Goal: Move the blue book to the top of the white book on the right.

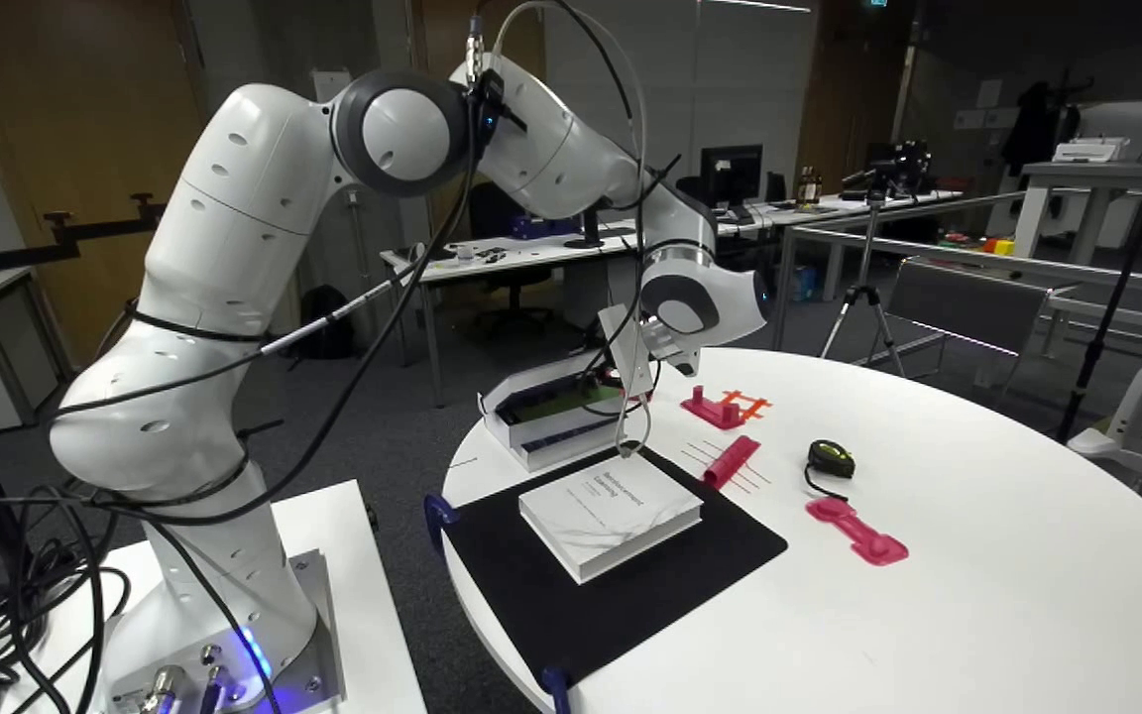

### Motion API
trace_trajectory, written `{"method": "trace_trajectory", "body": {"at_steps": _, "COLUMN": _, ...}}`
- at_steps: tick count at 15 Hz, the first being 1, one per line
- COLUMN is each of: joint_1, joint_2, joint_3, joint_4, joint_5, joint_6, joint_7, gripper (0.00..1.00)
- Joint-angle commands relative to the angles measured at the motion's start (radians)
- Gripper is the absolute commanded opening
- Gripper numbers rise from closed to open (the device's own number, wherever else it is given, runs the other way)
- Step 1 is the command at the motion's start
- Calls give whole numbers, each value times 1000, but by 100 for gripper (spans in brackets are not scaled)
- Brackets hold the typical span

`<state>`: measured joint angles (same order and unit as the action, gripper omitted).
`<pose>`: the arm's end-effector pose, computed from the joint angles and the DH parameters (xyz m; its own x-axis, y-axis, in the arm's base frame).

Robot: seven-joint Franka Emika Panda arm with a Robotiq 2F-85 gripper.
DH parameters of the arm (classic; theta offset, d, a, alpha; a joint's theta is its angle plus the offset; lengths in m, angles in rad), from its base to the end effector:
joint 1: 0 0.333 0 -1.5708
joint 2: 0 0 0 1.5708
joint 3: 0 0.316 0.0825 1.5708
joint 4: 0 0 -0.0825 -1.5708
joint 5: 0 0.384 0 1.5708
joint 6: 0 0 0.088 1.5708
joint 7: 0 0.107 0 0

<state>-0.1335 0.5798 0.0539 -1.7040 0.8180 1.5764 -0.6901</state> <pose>0.6107 0.0263 0.2531 0.9243 0.3561 -0.1374 0.0705 -0.5130 -0.8555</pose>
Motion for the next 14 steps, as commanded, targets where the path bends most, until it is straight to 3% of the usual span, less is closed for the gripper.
{"method": "trace_trajectory", "body": {"at_steps": 1, "joint_1": -27, "joint_2": -79, "joint_3": -12, "joint_4": -24, "joint_5": 14, "joint_6": -64, "joint_7": 17, "gripper": 15}}
{"method": "trace_trajectory", "body": {"at_steps": 7, "joint_1": -32, "joint_2": -86, "joint_3": -30, "joint_4": -19, "joint_5": 4, "joint_6": -82, "joint_7": 16, "gripper": 15}}
{"method": "trace_trajectory", "body": {"at_steps": 14, "joint_1": -68, "joint_2": -62, "joint_3": -37, "joint_4": 27, "joint_5": -49, "joint_6": -219, "joint_7": 18, "gripper": 15}}
